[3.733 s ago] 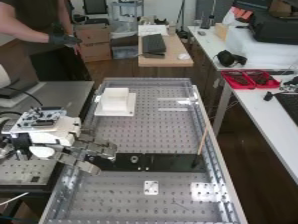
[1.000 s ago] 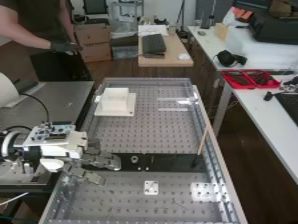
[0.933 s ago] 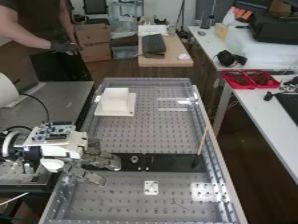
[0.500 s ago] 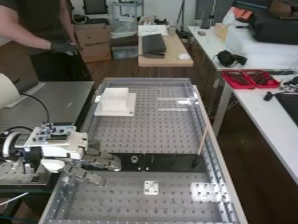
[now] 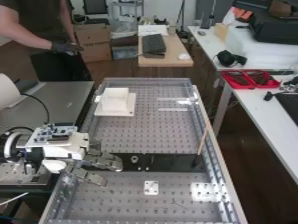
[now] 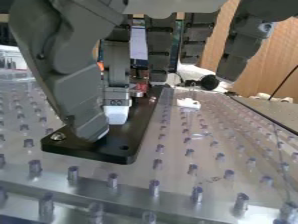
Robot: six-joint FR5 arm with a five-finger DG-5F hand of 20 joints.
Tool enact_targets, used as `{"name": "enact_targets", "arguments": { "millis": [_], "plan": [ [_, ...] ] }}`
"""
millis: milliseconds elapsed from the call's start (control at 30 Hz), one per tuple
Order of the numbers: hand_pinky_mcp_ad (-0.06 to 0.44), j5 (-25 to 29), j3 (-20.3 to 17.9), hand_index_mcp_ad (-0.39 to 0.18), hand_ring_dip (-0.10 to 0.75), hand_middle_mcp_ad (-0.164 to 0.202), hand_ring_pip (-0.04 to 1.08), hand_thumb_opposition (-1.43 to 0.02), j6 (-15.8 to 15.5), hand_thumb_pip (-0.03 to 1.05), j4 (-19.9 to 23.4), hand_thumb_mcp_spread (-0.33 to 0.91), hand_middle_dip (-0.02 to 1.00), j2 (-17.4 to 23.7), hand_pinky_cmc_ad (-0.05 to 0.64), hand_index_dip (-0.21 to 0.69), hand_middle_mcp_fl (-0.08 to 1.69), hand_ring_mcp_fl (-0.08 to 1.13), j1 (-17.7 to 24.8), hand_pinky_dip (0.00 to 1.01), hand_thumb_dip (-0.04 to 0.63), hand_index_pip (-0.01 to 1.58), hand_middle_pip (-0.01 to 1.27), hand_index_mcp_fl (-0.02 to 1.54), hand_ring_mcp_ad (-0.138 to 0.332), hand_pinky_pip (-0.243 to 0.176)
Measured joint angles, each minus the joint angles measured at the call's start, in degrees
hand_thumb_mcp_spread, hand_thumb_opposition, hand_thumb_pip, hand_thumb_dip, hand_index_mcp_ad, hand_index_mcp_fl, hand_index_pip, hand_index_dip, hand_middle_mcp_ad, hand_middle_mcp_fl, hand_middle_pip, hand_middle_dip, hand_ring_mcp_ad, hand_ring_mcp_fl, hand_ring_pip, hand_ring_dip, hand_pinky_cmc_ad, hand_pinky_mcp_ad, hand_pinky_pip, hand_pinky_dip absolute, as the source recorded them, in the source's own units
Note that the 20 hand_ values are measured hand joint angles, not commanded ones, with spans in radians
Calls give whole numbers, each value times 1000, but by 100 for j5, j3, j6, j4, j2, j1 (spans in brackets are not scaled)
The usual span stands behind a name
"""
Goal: Grab the smaller nut and place it in the white container
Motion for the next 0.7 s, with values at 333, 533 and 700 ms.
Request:
{"name": "enact_targets", "arguments": {
  "millis": [333, 533, 700],
  "plan": [
    [293, 12, 24, -187, 82, 58, 98, -824, 19, 684, -14, 429, 222, -22, 354, 28, 216, 10, 24, 269, 206, 1560, 122, 175, 112, 10],
    [293, -25, 34, -188, 82, 58, 98, -824, 11, 684, -3, 429, 222, -41, 354, 28, 220, 10, 11, 269, 206, 1557, 122, 188, 112, 10],
    [293, -36, 38, -176, 82, 58, 98, -824, 13, 684, -12, 429, 222, -35, 354, 28, 234, 10, 1, 269, 206, 1560, 122, 202, 112, 10]
  ]
}}
